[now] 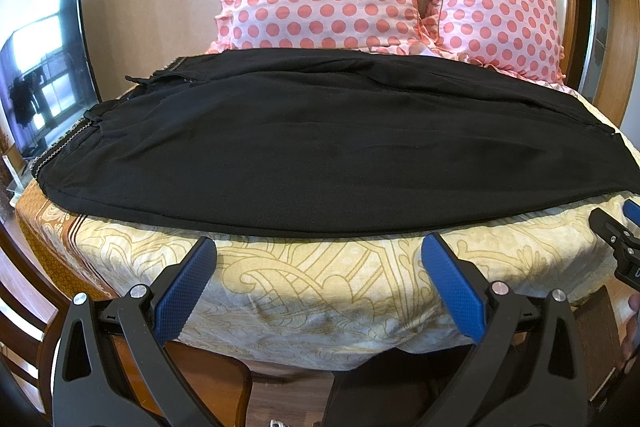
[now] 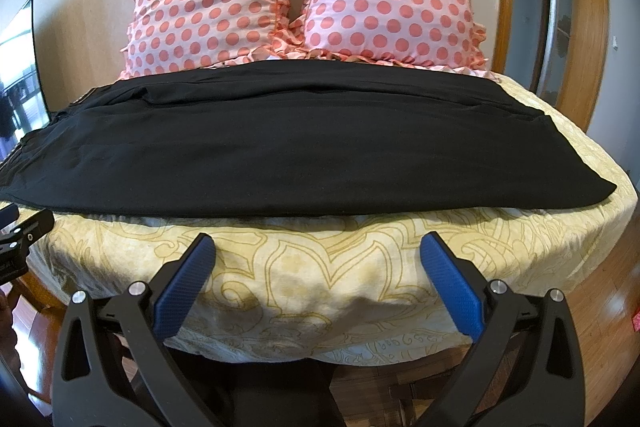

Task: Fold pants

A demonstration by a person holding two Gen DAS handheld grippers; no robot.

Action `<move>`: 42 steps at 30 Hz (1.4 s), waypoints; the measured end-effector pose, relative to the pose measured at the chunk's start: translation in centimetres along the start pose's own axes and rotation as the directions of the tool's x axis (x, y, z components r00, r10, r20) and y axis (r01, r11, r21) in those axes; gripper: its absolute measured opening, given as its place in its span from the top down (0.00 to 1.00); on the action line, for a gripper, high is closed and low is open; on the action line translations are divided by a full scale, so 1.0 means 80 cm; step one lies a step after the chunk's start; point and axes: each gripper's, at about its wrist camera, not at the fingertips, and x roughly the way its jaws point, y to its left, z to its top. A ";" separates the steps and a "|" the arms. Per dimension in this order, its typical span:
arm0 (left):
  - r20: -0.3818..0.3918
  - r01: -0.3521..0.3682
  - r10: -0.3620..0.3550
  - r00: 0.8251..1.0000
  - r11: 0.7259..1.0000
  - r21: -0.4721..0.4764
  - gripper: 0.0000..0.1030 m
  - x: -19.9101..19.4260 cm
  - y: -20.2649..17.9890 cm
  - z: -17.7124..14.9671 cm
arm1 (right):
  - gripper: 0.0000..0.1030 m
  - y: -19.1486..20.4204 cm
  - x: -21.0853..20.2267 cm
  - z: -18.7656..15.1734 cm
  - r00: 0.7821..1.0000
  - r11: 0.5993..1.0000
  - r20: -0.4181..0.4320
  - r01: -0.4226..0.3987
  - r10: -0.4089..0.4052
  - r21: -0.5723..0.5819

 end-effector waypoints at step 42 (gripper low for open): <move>0.097 0.130 -0.119 0.988 0.985 -0.114 0.01 0.058 0.037 0.139 | 0.95 -0.340 0.131 0.194 0.990 0.661 0.091 0.000 -0.104 0.750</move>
